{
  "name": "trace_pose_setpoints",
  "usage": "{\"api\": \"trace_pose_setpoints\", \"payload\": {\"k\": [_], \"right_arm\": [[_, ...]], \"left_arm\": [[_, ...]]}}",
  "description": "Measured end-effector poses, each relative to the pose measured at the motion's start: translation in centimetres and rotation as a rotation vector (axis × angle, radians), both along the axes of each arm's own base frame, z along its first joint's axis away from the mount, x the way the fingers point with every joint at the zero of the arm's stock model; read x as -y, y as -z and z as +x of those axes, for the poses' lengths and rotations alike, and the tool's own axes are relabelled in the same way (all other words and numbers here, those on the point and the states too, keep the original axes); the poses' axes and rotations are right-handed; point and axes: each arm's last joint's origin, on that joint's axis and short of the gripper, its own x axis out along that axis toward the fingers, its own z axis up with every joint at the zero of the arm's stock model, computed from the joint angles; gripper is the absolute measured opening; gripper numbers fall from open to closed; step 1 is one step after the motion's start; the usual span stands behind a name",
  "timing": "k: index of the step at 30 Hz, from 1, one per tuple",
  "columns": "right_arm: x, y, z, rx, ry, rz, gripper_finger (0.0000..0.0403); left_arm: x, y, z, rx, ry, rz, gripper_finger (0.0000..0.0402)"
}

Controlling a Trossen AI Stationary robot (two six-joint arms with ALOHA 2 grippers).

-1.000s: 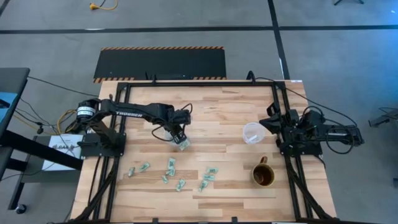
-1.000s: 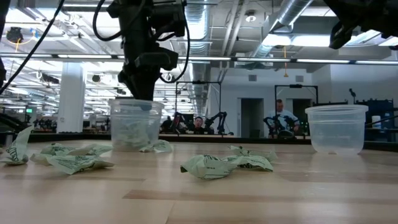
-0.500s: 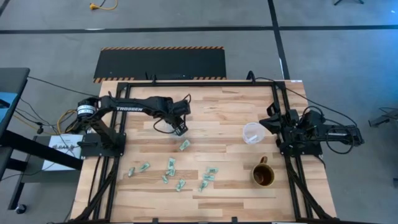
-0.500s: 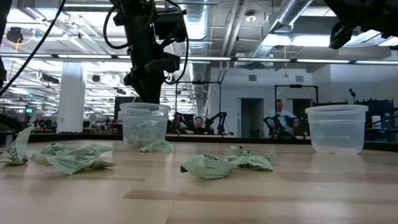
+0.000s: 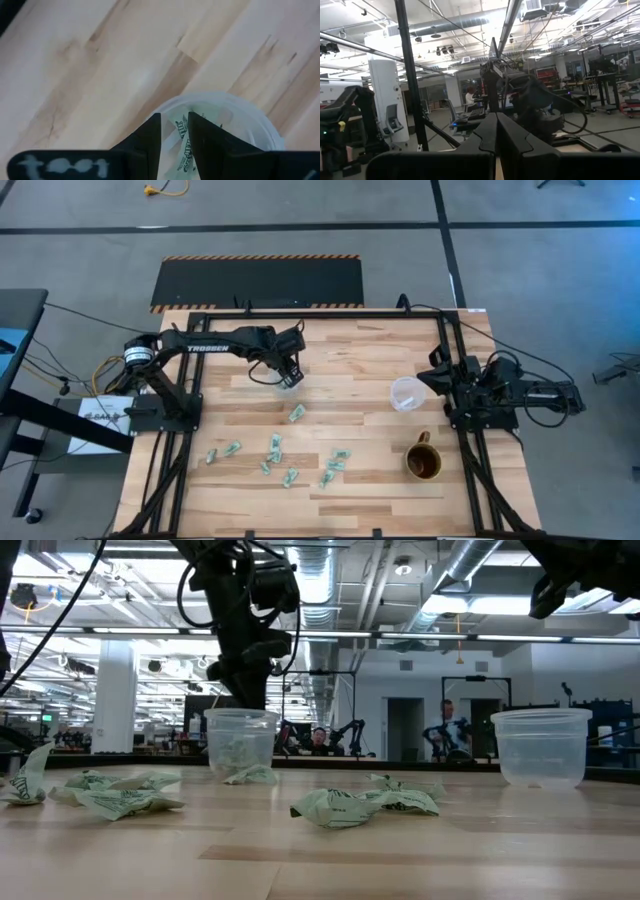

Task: Pick and place Stevia / Truvia into bins
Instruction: Move the left transparent container to the top middle of the table, then put the white stevia packet into the left transparent container

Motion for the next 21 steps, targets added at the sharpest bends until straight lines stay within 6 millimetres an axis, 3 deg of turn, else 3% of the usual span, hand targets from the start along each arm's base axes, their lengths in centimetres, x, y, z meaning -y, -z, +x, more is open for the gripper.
{"api": "trace_pose_setpoints", "payload": {"k": [10,16,21], "right_arm": [[0.0,0.0,0.0,0.000,0.000,0.000,0.0000],[0.0,0.0,0.0,-0.001,0.000,0.000,0.0000],[0.0,0.0,0.0,0.000,0.000,0.000,0.0000]], "left_arm": [[-0.5,-1.1,0.3,0.040,0.024,-0.001,0.0087],[2.2,-4.2,0.9,0.142,0.106,0.027,0.0086],[6.3,-5.7,0.5,0.174,0.146,0.016,0.0086]]}}
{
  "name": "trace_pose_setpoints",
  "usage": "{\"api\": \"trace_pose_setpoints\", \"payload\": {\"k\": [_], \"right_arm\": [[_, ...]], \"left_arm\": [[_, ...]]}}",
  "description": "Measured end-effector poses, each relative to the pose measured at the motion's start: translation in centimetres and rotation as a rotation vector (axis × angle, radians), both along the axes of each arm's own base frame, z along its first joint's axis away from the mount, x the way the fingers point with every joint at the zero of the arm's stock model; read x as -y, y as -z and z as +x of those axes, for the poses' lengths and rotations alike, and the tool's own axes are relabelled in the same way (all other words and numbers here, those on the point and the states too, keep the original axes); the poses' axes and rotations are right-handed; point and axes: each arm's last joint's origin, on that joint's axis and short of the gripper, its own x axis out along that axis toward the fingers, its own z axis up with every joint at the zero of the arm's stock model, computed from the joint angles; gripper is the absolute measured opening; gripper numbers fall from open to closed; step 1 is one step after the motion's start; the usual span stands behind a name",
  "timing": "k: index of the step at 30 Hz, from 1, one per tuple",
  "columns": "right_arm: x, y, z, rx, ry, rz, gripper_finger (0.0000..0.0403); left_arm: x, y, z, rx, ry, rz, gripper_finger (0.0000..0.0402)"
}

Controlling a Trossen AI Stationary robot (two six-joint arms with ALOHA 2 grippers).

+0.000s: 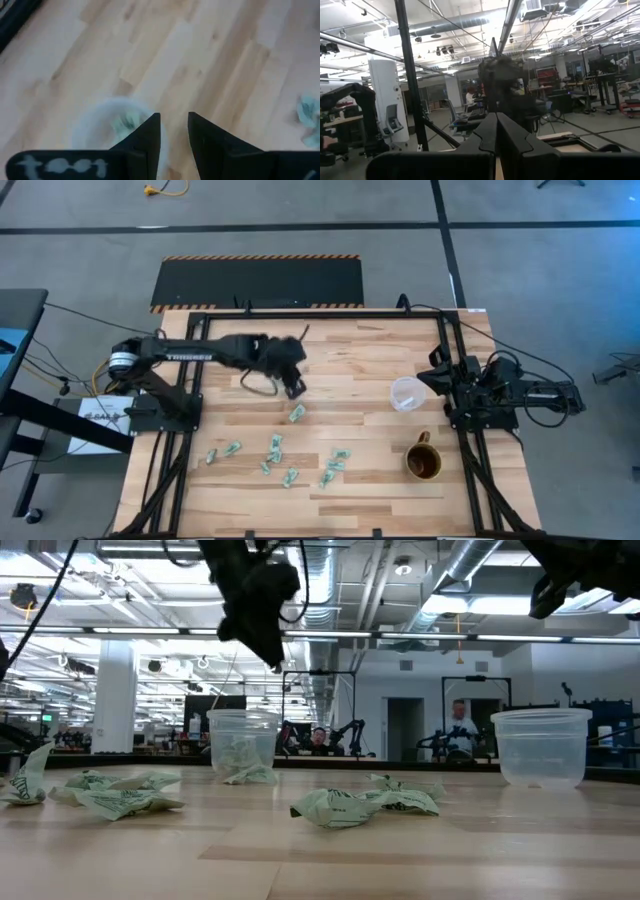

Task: Pick and place Stevia / Truvia into bins
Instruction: Put the white stevia packet into the left transparent container

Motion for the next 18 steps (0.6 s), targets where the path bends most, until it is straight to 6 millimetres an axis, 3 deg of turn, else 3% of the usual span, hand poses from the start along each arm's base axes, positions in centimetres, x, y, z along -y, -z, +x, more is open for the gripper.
{"api": "trace_pose_setpoints", "payload": {"k": [5,10,14,18], "right_arm": [[0.0,0.0,0.0,0.000,0.000,0.000,0.0000],[0.0,0.0,0.0,0.000,0.000,0.000,0.0000],[0.0,0.0,0.0,0.000,0.000,0.000,0.0000],[0.0,0.0,0.0,-0.001,0.000,0.000,0.0000]], "left_arm": [[5.5,1.0,-0.5,-0.035,-0.038,0.068,0.0086],[10.3,3.7,-1.5,0.034,-0.080,0.084,0.0087],[11.9,6.2,-2.3,0.085,-0.129,0.029,0.0094],[11.5,8.7,-2.9,0.112,-0.151,0.010,0.0115]]}}
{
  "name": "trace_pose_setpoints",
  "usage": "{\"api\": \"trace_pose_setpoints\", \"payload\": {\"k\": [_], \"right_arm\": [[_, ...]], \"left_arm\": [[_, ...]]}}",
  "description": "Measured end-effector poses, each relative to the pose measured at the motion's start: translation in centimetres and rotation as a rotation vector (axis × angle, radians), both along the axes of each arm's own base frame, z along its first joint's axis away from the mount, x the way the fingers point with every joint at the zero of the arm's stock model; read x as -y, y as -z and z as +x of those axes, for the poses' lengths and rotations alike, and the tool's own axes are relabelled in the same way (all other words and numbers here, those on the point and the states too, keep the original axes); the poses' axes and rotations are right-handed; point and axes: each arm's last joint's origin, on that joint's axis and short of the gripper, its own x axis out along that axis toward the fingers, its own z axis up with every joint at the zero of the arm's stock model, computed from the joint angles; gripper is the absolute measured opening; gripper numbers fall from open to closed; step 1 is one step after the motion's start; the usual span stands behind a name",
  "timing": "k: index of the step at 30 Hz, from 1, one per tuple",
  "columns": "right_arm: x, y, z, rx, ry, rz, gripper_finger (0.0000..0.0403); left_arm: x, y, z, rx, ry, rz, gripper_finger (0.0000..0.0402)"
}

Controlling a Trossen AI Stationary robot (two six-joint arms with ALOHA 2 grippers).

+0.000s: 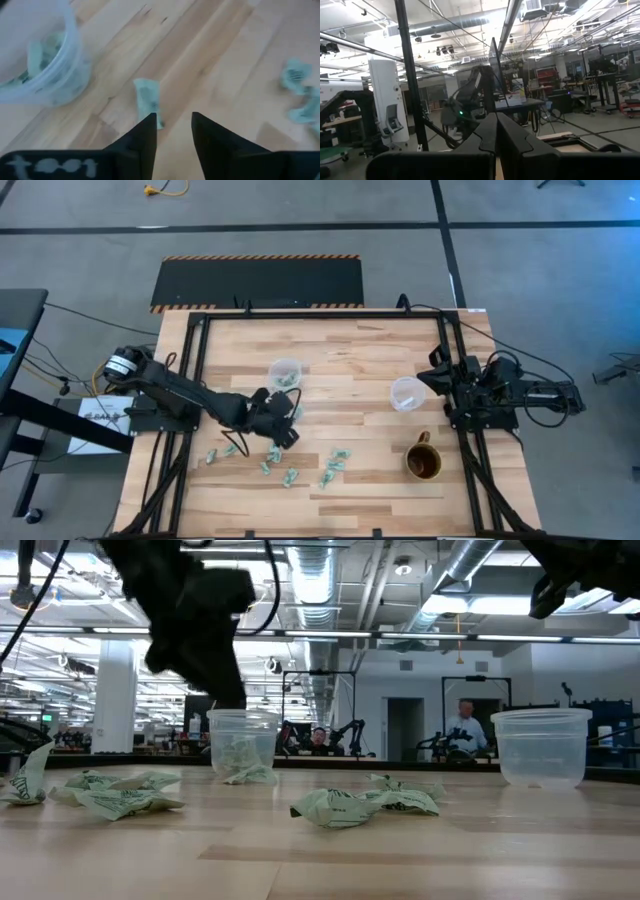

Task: Pick and place Stevia / Truvia into bins
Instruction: Put the white stevia packet into the left transparent container

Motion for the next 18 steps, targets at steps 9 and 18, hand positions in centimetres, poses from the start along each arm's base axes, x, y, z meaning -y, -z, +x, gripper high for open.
{"api": "trace_pose_setpoints", "payload": {"k": [9,18], "right_arm": [[0.0,0.0,0.0,0.001,0.000,0.000,0.0000],[0.0,0.0,0.0,0.000,0.000,0.000,0.0000]], "left_arm": [[-1.1,3.4,-1.6,-0.016,-0.068,-0.026,0.0173],[-1.1,3.7,-1.4,0.043,0.016,0.003,0.0188]]}}
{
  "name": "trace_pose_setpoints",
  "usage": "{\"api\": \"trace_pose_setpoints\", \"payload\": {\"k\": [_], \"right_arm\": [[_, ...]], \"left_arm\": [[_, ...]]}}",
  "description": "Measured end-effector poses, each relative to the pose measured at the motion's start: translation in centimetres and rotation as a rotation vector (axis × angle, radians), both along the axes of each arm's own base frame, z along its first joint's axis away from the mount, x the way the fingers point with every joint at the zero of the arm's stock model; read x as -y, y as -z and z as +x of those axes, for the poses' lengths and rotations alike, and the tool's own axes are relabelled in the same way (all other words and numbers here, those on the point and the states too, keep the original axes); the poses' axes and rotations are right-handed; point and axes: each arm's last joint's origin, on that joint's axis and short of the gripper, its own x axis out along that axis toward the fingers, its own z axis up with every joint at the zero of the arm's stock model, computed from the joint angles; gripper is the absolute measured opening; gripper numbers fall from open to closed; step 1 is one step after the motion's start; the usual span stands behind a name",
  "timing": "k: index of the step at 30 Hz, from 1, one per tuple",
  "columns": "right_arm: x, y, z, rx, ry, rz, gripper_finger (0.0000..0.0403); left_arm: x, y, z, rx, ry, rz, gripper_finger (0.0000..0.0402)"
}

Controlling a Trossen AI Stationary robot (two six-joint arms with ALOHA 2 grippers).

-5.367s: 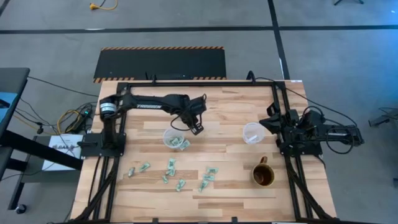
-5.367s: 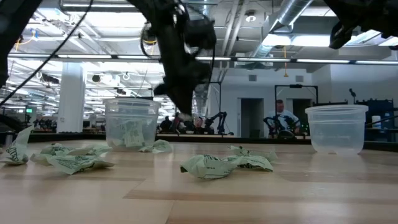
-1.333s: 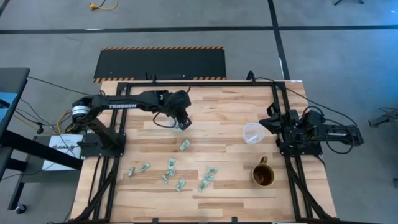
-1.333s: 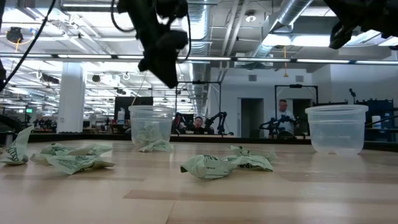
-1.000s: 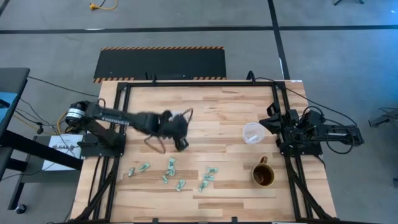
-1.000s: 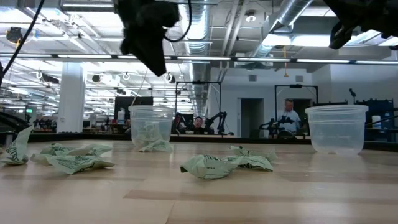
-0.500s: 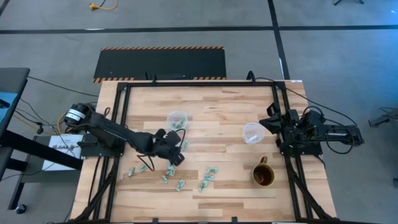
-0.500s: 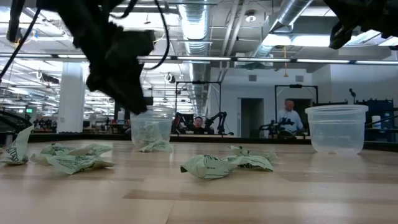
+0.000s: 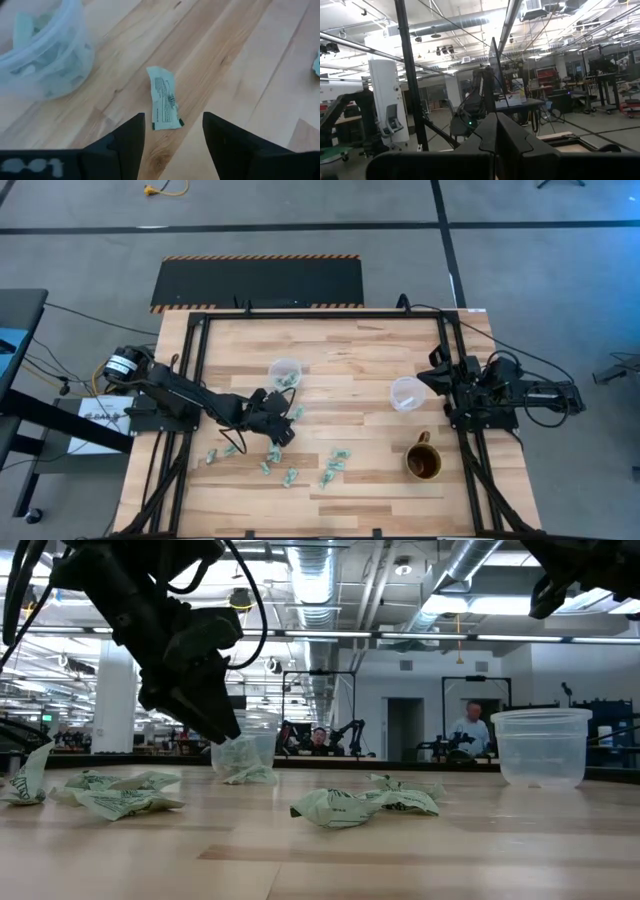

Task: Pick and place Stevia / Truvia into bins
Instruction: Put the white stevia packet into the left transparent container

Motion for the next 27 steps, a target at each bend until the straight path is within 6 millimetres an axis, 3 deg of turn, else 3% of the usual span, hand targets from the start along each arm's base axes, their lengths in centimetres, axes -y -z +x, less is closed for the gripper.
{"api": "trace_pose_setpoints", "payload": {"k": [9,27], "right_arm": [[0.0,0.0,0.0,0.001,0.001,0.000,0.0000],[0.0,0.0,0.0,-0.002,0.000,0.000,0.0000]], "left_arm": [[0.1,2.9,1.0,-0.066,0.029,0.032,0.0188],[-0.5,4.4,2.0,-0.069,0.001,0.042,0.0181]]}}
